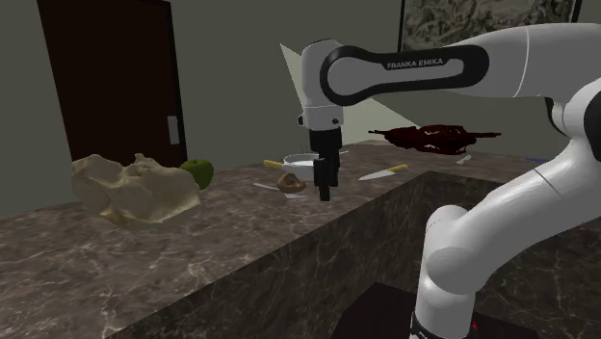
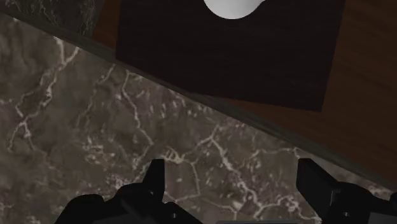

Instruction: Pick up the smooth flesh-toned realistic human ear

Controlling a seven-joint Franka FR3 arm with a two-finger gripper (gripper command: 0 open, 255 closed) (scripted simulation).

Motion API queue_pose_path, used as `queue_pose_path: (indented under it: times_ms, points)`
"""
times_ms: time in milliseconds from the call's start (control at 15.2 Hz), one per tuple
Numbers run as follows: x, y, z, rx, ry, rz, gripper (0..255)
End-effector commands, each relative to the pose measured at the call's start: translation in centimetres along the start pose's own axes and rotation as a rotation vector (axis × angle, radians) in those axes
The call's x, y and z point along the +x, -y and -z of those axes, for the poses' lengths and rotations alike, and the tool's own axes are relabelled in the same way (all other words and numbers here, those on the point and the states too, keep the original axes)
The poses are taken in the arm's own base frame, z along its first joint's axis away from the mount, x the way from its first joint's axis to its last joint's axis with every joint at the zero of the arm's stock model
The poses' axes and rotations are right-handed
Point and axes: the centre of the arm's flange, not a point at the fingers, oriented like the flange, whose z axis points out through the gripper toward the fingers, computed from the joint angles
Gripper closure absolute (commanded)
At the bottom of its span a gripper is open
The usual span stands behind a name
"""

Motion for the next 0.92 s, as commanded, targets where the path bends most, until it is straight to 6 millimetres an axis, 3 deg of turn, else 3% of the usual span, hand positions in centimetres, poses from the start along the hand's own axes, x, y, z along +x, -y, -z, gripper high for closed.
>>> queue_pose_path:
  times_ms: [0, 396, 858]
  points:
    - [0.0, 0.0, 0.0, 0.000, 0.000, 0.000, 0]
    - [1.0, -6.9, -0.6, -0.058, -0.050, 0.401, 0]
    - [5.4, -13.7, -0.8, -0.127, -0.108, 0.868, 0]
